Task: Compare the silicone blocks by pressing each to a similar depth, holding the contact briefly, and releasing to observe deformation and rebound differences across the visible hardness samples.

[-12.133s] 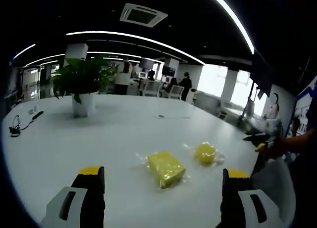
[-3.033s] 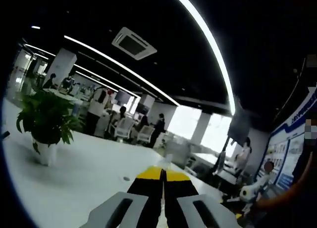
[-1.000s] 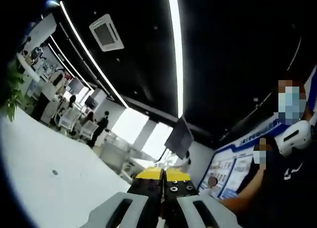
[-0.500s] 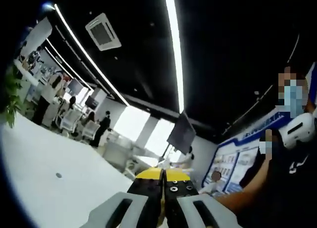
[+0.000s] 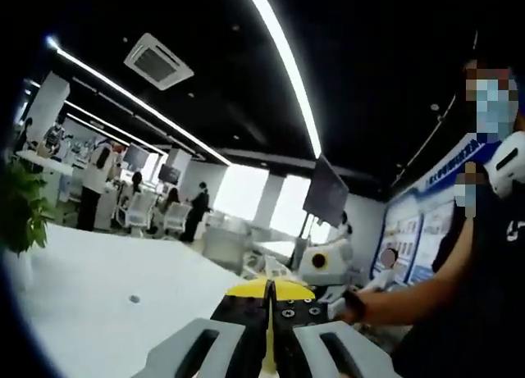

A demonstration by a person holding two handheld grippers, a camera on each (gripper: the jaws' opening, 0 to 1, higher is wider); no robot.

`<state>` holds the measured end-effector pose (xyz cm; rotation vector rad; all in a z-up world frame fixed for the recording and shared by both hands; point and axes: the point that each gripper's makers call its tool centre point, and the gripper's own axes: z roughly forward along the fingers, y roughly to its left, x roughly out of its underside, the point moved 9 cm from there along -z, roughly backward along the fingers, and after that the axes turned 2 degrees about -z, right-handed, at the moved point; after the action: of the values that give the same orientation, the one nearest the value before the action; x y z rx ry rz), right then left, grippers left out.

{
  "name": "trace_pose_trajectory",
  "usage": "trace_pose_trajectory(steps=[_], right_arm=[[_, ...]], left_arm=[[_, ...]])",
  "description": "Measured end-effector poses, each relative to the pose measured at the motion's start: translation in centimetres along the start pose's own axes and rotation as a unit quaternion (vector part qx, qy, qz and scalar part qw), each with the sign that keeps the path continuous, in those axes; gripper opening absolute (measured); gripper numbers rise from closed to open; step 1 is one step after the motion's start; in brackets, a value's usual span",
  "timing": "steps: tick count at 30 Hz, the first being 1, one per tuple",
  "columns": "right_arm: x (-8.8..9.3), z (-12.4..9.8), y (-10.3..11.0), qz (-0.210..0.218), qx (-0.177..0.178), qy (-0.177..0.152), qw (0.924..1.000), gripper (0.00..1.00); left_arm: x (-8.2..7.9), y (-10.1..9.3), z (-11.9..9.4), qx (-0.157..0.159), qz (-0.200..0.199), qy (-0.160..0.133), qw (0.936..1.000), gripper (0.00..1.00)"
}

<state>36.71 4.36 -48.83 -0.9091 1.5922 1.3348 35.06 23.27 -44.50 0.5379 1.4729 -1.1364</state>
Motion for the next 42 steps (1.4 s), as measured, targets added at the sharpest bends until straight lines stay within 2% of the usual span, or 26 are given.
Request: trace_pose_trajectory(steps=[3,5,9,12,17,23,27,28,30,34,36,38,40,42], right_arm=[[-0.1,0.0,-0.1,-0.003,0.0,0.008,1.0,0.04],[-0.1,0.0,0.0,0.011,-0.002,0.013,0.9998,0.03],[0.1,0.1,0.1,0.005,-0.005,0.021,0.9998,0.02],[0.1,0.1,0.2,-0.001,-0.011,0.027,0.9996,0.02],[0.6,0.0,-0.2,0.002,-0.014,0.04,0.9991,0.01],[0.9,0.2,-0.3,0.004,-0.025,0.038,0.999,0.01],[1.2,0.3,-0.3,-0.002,-0.015,0.047,0.9988,0.01],[1.2,0.4,-0.1,0.017,-0.017,0.05,0.9985,0.01],[1.2,0.4,-0.2,-0.007,-0.012,0.052,0.9986,0.01],[1.4,0.5,-0.1,-0.001,-0.009,0.056,0.9984,0.01],[1.7,0.7,0.2,0.0,-0.011,0.056,0.9984,0.02],[2.0,1.0,0.5,0.02,-0.029,0.065,0.9972,0.02],[2.1,1.1,0.4,-0.007,-0.01,0.067,0.9977,0.02],[2.1,1.0,0.4,-0.005,-0.009,0.067,0.9977,0.02]], left_arm=[[0.0,0.1,0.0,-0.002,0.007,0.004,1.0,0.0],[0.0,0.2,0.0,-0.004,0.014,0.006,0.9999,0.0],[0.0,0.3,-0.1,-0.008,0.016,0.013,0.9997,0.0],[0.2,0.1,-0.3,-0.004,0.038,0.016,0.9991,0.0],[0.7,0.1,-0.4,-0.017,0.021,0.037,0.999,0.0],[1.1,0.1,-0.7,-0.02,0.026,0.024,0.9992,0.0],[1.4,0.1,-0.8,-0.032,0.044,0.035,0.9979,0.0],[1.4,0.1,-0.8,-0.033,0.043,0.035,0.9979,0.0],[1.7,0.3,-0.9,-0.035,0.038,0.03,0.9982,0.0],[1.8,0.3,-1.0,-0.042,0.034,0.03,0.9981,0.0],[1.9,0.2,-1.1,-0.046,0.026,0.035,0.998,0.0],[2.1,0.4,-1.4,-0.056,0.017,0.047,0.9971,0.0],[2.3,0.4,-1.5,-0.065,0.013,0.05,0.9965,0.0],[2.3,0.3,-1.5,-0.065,0.014,0.048,0.9966,0.0]])
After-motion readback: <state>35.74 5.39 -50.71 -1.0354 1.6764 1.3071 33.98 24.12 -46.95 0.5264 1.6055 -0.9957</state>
